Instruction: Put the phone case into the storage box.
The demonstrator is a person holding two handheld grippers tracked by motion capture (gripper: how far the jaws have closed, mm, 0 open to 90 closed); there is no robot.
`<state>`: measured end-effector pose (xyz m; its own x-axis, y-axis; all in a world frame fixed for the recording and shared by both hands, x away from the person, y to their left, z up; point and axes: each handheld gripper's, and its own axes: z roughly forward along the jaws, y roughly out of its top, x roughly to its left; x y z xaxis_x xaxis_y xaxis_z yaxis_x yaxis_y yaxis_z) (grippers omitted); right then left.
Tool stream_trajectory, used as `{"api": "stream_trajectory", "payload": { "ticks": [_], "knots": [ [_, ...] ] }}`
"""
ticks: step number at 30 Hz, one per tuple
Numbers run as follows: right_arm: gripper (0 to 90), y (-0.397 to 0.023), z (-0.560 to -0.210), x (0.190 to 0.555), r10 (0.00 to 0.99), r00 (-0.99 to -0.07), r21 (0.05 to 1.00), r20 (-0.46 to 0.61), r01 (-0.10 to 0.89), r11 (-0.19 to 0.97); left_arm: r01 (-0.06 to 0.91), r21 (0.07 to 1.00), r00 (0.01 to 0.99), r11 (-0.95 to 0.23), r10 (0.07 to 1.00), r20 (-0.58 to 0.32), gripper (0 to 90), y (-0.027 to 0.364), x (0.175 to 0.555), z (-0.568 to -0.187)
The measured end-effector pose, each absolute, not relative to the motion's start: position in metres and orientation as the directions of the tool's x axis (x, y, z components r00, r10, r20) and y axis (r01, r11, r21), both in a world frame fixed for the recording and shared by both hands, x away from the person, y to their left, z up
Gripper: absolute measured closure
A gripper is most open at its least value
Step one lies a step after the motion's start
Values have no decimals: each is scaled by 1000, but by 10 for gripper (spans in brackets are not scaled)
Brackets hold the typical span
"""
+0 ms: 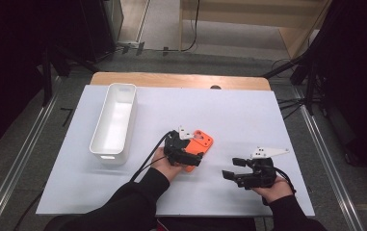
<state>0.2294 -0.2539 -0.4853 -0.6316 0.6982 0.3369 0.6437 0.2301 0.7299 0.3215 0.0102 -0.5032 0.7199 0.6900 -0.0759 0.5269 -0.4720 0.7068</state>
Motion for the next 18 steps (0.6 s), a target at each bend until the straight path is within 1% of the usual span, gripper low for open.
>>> {"api": "stream_trajectory", "payload": {
  "ticks": [11, 18],
  "knots": [
    [260, -254, -485, 229, 698, -631, 730, 337, 644, 229, 517, 693, 723, -503, 690, -39, 92, 7, 319, -510],
    [260, -254, -485, 229, 698, -632, 730, 337, 644, 230, 531, 689, 715, -493, 697, -52, 92, 7, 319, -516]
  ]
}}
